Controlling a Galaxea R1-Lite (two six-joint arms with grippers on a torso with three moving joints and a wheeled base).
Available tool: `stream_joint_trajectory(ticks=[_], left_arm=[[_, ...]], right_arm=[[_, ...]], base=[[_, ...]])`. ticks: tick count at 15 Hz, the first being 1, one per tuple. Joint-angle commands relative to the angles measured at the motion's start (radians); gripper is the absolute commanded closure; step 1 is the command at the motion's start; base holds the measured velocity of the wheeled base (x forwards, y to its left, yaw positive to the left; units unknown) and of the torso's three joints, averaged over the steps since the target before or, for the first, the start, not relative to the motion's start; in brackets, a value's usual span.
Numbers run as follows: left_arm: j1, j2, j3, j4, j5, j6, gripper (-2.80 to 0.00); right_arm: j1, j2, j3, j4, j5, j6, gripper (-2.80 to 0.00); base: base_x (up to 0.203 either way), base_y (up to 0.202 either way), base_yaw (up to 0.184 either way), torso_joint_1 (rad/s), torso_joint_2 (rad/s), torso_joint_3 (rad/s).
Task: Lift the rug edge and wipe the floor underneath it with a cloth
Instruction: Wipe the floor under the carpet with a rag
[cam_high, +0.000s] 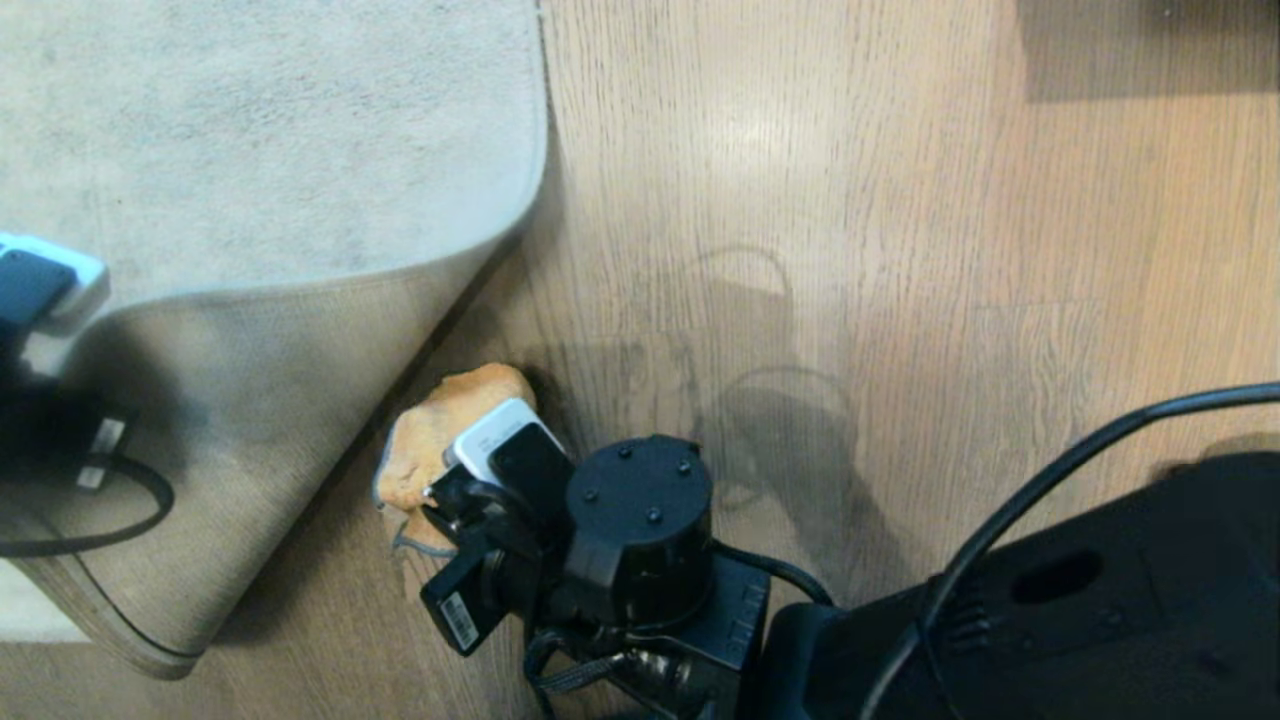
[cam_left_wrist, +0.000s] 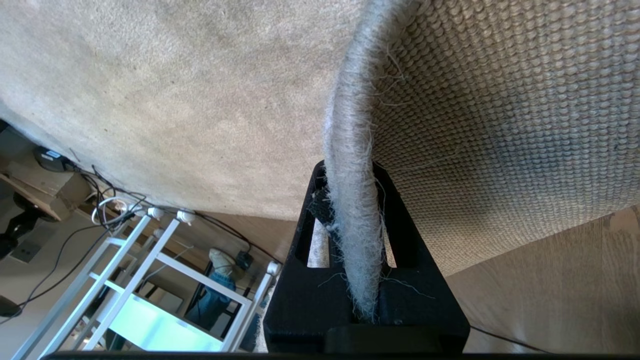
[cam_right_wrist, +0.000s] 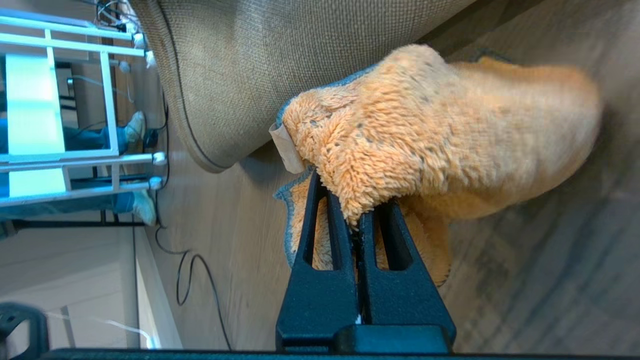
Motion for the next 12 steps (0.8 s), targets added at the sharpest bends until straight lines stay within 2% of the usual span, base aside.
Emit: stream_joint_trajectory(ticks=[1,7,12], left_arm=[[0.000,0.000,0.000,-0.001,0.003,0.002,0.00],[-0.001,0.000,0.006,-0.001,0.003,0.001,0.00],[-0.001,0.000,0.004,0.001,0.005,-0.012,0.00]], right_arm=[[-0.001,0.061,-0.014,-0.021,-0.001,-0.002,0.00],[-0.004,0.160,-0.114,-0.022,-0.003,-0.002,0.00],[-0.037,0.228,-0.197,-0.050,-0.054,-0.004,0.00]], base=[[0.000,0.000,0.000,0.000,0.00,0.000],[0.000,0.000,0.000,0.000,0.00,0.000],[0.000,0.000,0.000,0.000,0.00,0.000]])
